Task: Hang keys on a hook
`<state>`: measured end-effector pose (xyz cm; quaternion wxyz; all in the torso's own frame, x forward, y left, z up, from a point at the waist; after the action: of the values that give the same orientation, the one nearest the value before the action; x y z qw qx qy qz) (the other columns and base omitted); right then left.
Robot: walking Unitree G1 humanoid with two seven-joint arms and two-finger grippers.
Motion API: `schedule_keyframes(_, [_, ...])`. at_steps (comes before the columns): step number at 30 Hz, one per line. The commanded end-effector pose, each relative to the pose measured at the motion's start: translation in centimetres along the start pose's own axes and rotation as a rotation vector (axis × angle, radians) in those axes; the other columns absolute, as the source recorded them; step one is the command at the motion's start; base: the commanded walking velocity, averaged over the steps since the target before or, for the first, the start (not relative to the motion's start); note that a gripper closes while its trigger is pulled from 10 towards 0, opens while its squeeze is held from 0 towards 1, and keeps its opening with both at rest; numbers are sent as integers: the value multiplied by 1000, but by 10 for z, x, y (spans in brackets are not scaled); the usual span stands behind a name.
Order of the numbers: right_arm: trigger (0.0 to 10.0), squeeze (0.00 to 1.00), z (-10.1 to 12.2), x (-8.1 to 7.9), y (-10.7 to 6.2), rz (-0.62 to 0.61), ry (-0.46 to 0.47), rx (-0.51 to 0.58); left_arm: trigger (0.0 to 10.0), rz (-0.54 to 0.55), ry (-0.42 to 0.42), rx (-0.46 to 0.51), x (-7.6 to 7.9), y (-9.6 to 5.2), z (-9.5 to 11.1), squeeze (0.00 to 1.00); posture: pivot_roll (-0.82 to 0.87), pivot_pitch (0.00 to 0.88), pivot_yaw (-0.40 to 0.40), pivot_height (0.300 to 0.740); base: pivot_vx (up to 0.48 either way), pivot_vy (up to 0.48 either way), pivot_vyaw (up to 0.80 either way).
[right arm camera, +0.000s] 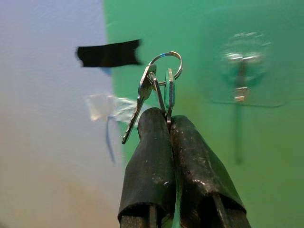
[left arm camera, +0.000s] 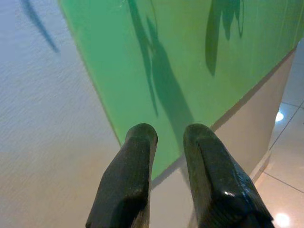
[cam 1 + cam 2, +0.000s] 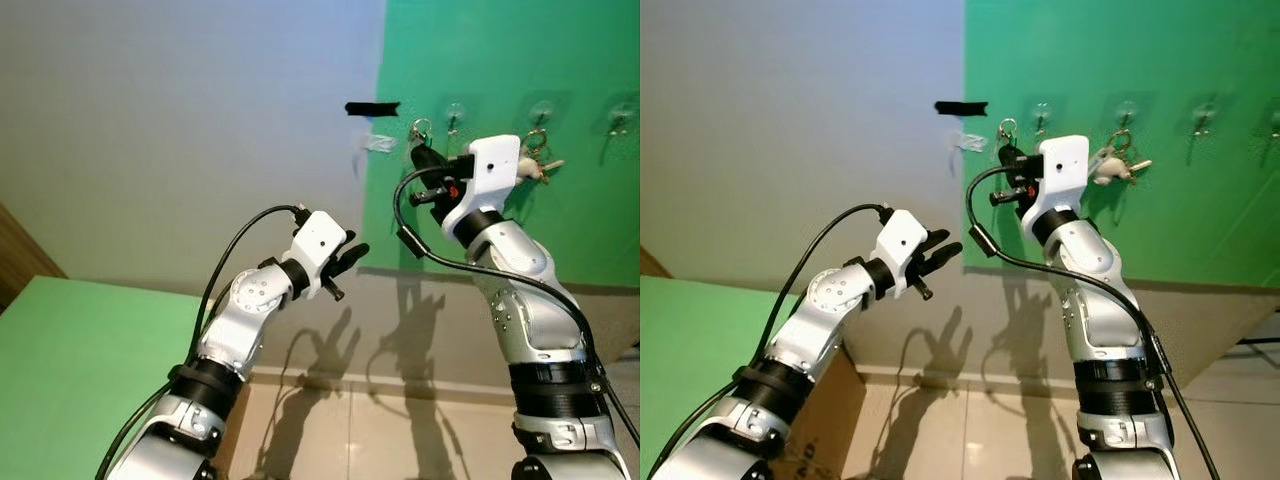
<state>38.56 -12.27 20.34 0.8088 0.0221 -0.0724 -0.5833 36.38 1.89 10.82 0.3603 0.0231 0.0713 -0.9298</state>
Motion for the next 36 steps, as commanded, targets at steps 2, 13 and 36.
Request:
schedule_keyframes(2, [0, 0, -1, 2, 0, -5, -2, -9, 10000, -13, 3, 12, 3, 3, 4, 0, -164, 0, 94, 740, 0, -349, 0])
schedule_keyframes(13, [0, 0, 1, -4, -2, 41, 8, -10, 10000, -3, 4, 6, 2, 3, 3, 0, -170, 0, 88, 740, 0, 0, 0])
schedule_keyframes(36, [0, 0, 2, -3, 12, 64, 51, -15, 10000, 7, 22, 1, -4, 0, 2, 0, -132, 0, 76, 740, 0, 0, 0])
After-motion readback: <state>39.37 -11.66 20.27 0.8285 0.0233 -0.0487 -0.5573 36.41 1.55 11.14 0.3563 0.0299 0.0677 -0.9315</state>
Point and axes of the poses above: a point about 5 cm out from each wrist's last joint towards the gripper, its own y axis pointing out of the wrist towards the gripper, its own z axis along the axis of the wrist's last joint, x = y × z, the point moved 6 cm from there along y, pointing out of the wrist towards the gripper, and after that the axes turned 6 degrees about -y, right-handed, at the moved point
